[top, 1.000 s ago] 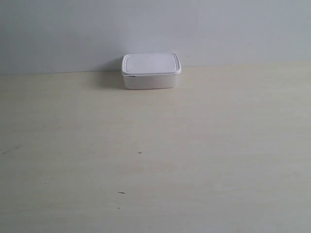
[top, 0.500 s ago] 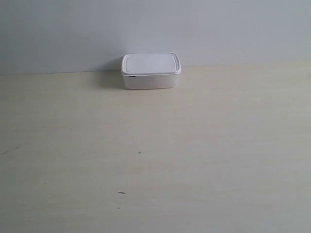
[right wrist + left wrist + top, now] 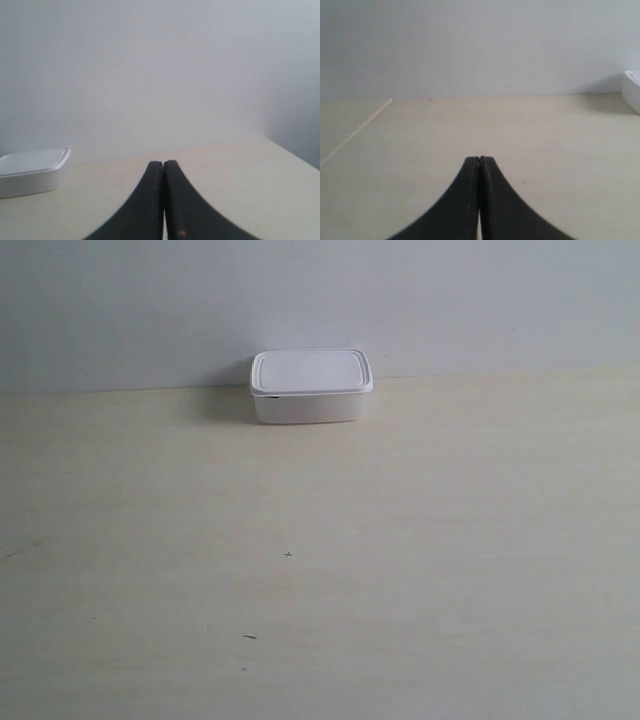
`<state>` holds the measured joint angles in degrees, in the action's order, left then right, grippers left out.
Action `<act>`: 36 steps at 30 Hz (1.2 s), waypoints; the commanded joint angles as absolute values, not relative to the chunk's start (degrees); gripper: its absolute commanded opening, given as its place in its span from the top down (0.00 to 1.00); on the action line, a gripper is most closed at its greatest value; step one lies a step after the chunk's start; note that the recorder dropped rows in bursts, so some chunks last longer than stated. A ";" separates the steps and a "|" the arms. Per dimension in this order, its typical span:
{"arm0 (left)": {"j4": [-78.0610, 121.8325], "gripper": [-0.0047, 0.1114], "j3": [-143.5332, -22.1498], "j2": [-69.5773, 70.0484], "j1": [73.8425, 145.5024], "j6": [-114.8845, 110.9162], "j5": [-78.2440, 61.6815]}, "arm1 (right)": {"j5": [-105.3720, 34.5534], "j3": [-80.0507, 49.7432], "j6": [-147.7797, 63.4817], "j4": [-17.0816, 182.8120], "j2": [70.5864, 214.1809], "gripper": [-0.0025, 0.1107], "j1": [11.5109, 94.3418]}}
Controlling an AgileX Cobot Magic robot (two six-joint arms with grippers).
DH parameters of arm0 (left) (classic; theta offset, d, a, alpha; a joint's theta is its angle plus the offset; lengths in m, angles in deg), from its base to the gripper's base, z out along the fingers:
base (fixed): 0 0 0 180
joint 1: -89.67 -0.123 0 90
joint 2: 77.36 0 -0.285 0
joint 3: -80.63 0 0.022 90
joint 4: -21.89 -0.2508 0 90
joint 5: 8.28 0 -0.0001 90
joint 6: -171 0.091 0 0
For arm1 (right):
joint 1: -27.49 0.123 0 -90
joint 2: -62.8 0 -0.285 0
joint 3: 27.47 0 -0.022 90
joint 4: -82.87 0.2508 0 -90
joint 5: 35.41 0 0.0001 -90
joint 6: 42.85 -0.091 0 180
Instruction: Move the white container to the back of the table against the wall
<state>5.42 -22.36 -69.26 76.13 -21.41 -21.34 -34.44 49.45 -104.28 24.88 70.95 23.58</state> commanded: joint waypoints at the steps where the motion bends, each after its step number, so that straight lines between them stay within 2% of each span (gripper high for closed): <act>1: 16.53 0.96 -22.15 -69.58 76.04 -21.83 -27.65 | -32.55 49.74 -104.40 24.24 70.59 0.98 23.19; 7: 17.25 0.96 -22.15 -69.58 76.04 -21.83 -28.99 | -31.87 49.74 -104.29 25.87 70.59 0.98 23.19; 11: 17.25 0.96 -22.15 -69.58 76.04 -21.83 -28.99 | -31.24 49.74 -98.53 39.45 70.59 0.98 23.19; 21: 17.25 0.96 -22.15 -69.58 76.04 -21.71 -28.99 | -15.54 49.74 -46.52 56.69 70.59 0.98 23.19; 31: 17.25 0.96 -22.15 -69.58 76.04 -21.71 -28.99 | -15.98 49.74 -45.86 81.39 70.59 0.98 23.19; 36: 17.35 0.96 -22.15 -69.58 76.04 -21.71 -28.99 | -15.87 49.74 -45.86 82.87 70.59 0.98 23.19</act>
<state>16.58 -22.32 -69.26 76.13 -21.63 -29.22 -15.51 49.45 -46.49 81.62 70.95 23.58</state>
